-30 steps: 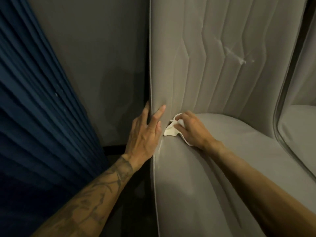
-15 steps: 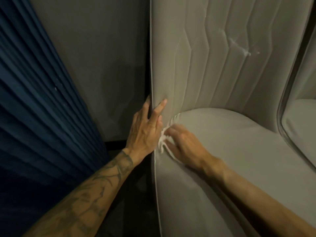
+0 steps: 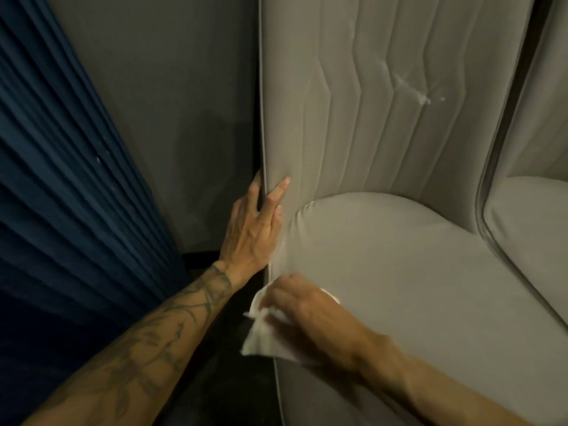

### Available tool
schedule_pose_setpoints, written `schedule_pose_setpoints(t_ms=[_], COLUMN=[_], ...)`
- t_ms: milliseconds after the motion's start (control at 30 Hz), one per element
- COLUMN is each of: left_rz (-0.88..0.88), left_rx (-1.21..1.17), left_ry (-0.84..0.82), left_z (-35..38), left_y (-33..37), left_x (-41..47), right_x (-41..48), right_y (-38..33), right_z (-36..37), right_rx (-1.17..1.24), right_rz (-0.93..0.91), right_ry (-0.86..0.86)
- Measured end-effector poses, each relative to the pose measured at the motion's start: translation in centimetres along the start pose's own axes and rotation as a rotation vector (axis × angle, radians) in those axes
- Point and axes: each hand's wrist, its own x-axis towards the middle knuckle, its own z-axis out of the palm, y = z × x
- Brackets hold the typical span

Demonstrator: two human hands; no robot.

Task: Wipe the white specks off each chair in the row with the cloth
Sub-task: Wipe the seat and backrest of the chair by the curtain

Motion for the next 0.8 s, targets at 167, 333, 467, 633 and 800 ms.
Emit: schedule_pose_setpoints(t_ms=[167,333,467,633,800], left_rz=[-0.002,-0.015,-0.019,-0.001,-0.059], left_rx=[0.021,0.008,0.022,0.025,0.024], left_ry=[-0.029,-0.001,-0.002,0.064,0.248], left_z=[-0.2,-0.5,-0.5,-1.1,-2.0], left_y=[0.1,0.5,0.8,1.9,3.2], left_x=[0.1,-0.1,-0.2,0.9,7.8], right_x=[2.0,0.7,2.9,6.4,7.2], right_y=[2.8,0.5,5.4,10.2,14.7], right_z=[-1.1,-1.0,-2.2,-4.0,-9.2], right_rx=[-0.043,-0.004,-0.018,-0.105,-0.268], right_rz=[0.159,-0.123,0.071,0.084,-0.013], right_ry=[0.184,-0.089,0.202,0.391,0.521])
